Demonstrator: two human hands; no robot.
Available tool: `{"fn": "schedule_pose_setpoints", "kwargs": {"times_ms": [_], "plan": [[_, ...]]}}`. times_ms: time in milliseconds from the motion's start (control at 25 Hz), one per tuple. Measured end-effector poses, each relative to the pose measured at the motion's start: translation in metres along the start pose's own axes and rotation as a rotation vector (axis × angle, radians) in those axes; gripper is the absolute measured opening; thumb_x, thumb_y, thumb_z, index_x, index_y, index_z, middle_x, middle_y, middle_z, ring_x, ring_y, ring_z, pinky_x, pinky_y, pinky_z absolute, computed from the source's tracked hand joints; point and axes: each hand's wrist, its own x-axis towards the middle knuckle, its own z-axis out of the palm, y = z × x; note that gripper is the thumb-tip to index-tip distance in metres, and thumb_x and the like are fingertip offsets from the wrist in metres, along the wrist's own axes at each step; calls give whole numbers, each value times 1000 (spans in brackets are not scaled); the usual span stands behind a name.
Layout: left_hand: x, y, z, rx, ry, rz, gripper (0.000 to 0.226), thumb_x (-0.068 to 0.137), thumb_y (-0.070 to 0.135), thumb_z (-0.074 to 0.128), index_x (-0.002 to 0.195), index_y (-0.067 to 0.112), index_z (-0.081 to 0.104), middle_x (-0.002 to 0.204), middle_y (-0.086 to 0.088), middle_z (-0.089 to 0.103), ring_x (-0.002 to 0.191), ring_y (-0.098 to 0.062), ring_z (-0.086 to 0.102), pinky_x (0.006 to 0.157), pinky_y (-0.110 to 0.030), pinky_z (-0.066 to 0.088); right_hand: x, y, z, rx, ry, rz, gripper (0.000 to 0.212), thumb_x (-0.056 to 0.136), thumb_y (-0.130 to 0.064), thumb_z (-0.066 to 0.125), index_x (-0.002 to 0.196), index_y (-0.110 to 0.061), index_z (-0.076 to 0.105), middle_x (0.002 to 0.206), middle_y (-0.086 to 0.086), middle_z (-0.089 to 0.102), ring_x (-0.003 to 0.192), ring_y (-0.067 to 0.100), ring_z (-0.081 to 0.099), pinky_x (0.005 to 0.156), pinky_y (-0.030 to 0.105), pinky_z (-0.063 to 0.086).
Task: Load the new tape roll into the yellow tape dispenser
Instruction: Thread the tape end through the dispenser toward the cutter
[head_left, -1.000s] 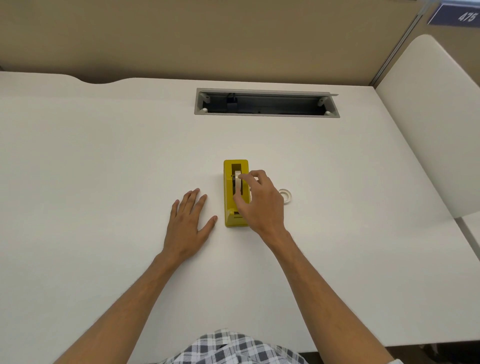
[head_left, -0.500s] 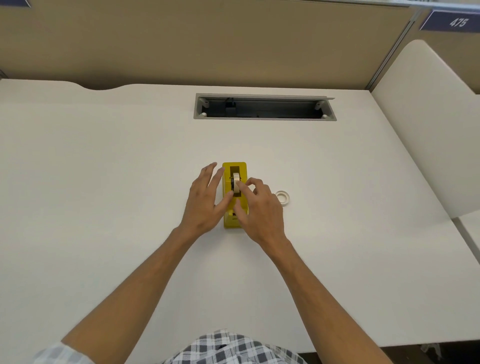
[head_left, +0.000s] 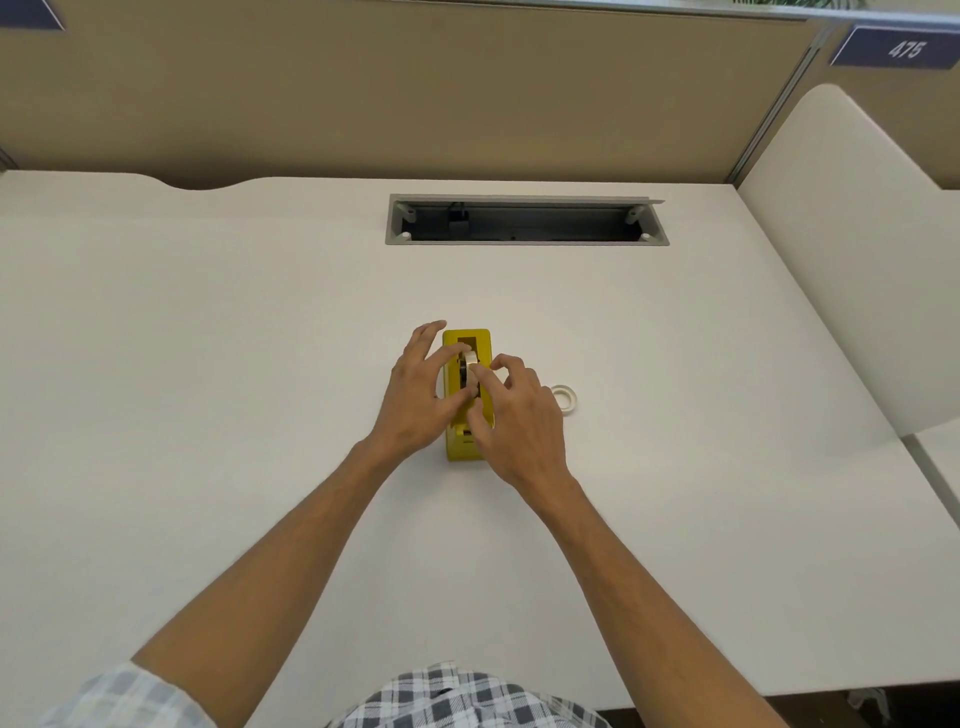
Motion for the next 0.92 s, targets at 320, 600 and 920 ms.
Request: {"fn": "schedule_pose_setpoints", "kwargs": {"times_ms": [320, 600, 920], "plan": [[8, 3, -2, 8, -79, -15, 40, 93, 35, 59, 130, 20, 57, 156, -1, 30, 147, -17, 15, 117, -51, 23, 3, 1, -1, 4, -14, 7, 33, 87, -22, 55, 121, -21, 57, 125, 6, 54, 100, 24, 55, 72, 36, 46], [6, 9, -4, -87, -23, -40, 41, 87, 29, 67, 126, 23, 56, 151, 1, 37, 144, -16, 25, 115, -45, 29, 6, 1, -1, -5, -4, -2, 34, 88, -23, 56, 123, -22, 57, 124, 6, 54, 99, 24, 56, 70, 37, 46], [5, 8, -2, -31, -54, -54, 37, 89, 31, 65, 125, 21, 59, 153, -1, 35, 146, -18, 19, 115, -51, 27, 9, 2, -1, 1, 5, 2, 36, 85, -20, 57, 121, -21, 58, 122, 6, 55, 97, 25, 56, 69, 36, 45]]}}
